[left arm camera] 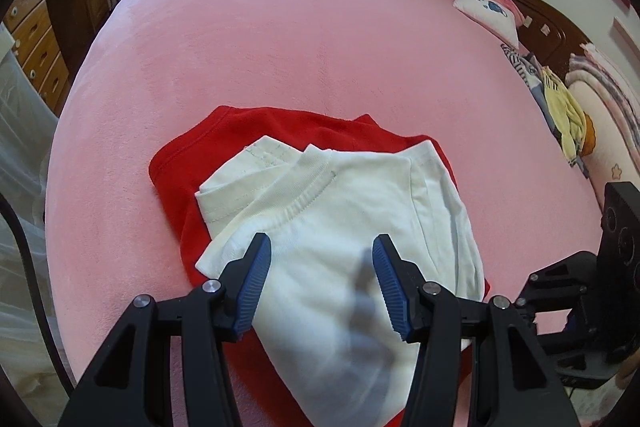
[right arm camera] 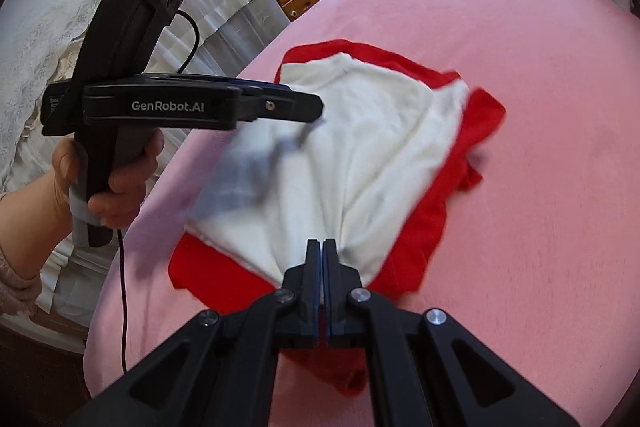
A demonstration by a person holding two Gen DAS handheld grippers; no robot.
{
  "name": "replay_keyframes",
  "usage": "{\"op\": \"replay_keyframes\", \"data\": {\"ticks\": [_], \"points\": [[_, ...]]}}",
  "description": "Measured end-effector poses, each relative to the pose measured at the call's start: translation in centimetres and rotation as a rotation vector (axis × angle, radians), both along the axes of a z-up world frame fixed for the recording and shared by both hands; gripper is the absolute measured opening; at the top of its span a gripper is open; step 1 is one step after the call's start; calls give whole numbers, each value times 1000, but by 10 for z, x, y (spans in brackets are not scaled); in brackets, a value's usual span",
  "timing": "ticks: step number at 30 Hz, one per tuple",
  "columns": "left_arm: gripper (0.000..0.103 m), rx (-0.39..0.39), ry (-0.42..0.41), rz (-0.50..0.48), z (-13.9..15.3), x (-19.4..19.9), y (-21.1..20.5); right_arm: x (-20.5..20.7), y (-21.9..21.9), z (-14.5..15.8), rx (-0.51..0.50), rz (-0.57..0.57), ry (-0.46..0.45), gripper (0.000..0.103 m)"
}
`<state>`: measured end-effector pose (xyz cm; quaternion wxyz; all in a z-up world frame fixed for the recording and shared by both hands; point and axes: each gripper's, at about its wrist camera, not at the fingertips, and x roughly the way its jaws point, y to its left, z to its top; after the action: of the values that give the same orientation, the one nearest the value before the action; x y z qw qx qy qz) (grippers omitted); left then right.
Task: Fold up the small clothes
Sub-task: 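Lower the white shirt onto the red garment and open both tools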
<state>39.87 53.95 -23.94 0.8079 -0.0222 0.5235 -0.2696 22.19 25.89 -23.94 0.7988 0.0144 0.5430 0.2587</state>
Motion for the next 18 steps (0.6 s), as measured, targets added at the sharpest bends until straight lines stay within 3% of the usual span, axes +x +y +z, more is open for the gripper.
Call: {"op": "replay_keyframes", "data": {"ticks": [8,12,14,18], "points": [[52,33,-30,30,26,-28,6,-32,-23,1,-47,-35,45,0],[59,63,-51,68,58,-68,6,-52,-41,24,-55,-51,39,0],[68,73,-46,98,73,-90,1,-63,-51,38,-64,-62,39,0],[71,88,-14,167,112,-146,-21,-89,-73,77,-91,-88,35,0]]}}
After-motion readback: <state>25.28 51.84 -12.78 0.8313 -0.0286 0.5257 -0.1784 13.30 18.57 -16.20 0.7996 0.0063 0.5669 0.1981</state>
